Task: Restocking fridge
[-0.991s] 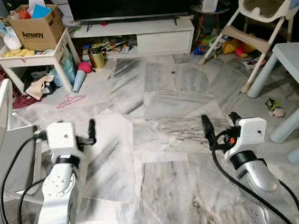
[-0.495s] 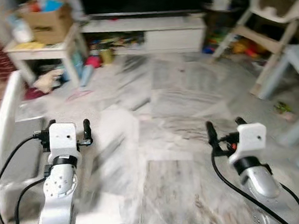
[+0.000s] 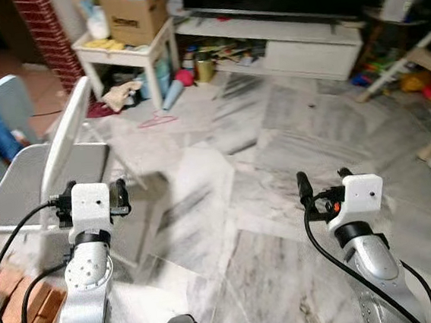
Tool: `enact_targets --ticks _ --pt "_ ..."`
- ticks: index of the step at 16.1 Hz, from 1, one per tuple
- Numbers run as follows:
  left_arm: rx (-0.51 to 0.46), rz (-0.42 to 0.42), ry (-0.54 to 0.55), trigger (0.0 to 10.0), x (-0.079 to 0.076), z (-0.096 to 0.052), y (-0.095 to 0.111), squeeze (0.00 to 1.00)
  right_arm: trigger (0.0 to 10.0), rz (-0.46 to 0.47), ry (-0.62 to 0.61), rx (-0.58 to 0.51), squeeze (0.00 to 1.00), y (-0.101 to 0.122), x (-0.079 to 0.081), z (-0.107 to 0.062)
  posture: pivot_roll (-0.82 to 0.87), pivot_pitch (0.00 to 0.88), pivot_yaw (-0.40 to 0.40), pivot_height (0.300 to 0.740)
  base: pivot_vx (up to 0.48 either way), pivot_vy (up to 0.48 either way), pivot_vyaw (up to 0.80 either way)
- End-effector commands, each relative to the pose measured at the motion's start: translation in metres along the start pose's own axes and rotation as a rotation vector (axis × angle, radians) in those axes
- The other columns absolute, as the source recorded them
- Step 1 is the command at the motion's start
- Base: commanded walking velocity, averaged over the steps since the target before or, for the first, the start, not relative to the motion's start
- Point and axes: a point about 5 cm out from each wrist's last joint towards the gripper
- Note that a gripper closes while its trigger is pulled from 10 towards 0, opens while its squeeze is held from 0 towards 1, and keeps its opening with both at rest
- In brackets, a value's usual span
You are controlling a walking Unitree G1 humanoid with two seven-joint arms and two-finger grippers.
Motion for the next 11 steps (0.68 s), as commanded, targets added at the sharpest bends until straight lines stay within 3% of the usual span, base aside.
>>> enact_targets --ticks 1,3,5,7,9,11 --pt "-0.006 -0.022 0.022 10.0 0.005 0.000 0.003 0.00 10.0 -0.005 -0.029 -0.013 0.00 0.002 -0.005 0.002 0.03 0.005 0.004 0.740 0.000 0.000 0.80" --pt "-0.027 -0.007 0.018 10.0 0.005 0.003 0.008 0.00 10.0 0.034 -0.032 -0.047 0.00 0.006 -0.008 0.005 0.04 0.025 0.023 0.740 0.000 0.000 0.39" --pt "-0.023 0.047 0.013 10.0 -0.003 0.005 0.009 0.00 10.0 -0.036 -0.073 -0.048 0.00 0.008 -0.016 0.002 0.05 0.036 0.028 0.740 0.000 0.000 0.00" --pt "-0.008 -0.010 -0.011 10.0 -0.012 0.001 0.007 0.00 10.0 -0.045 -0.100 -0.006 0.00 0.002 -0.019 -0.004 0.02 0.053 0.010 0.740 0.000 0.000 0.00" --pt "-0.012 -0.027 -0.051 10.0 -0.024 0.000 0.008 0.00 10.0 -0.130 -0.125 -0.014 0.00 0.004 -0.020 -0.002 0.02 0.062 -0.025 0.740 0.000 0.000 0.00" --pt "0.000 -0.059 -0.056 10.0 -0.027 -0.002 0.009 0.00 10.0 -0.102 -0.057 -0.047 0.00 0.007 -0.013 0.006 0.03 0.049 -0.035 0.740 0.000 0.000 0.00"
Point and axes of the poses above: a point about 5 cm out from each wrist's last joint towards the gripper, its own z axis pointing out of the wrist towards the gripper, its own y axis along the axis of the wrist's last joint, x = y × z, and after that the axes turned 5 degrees about z, right-handed
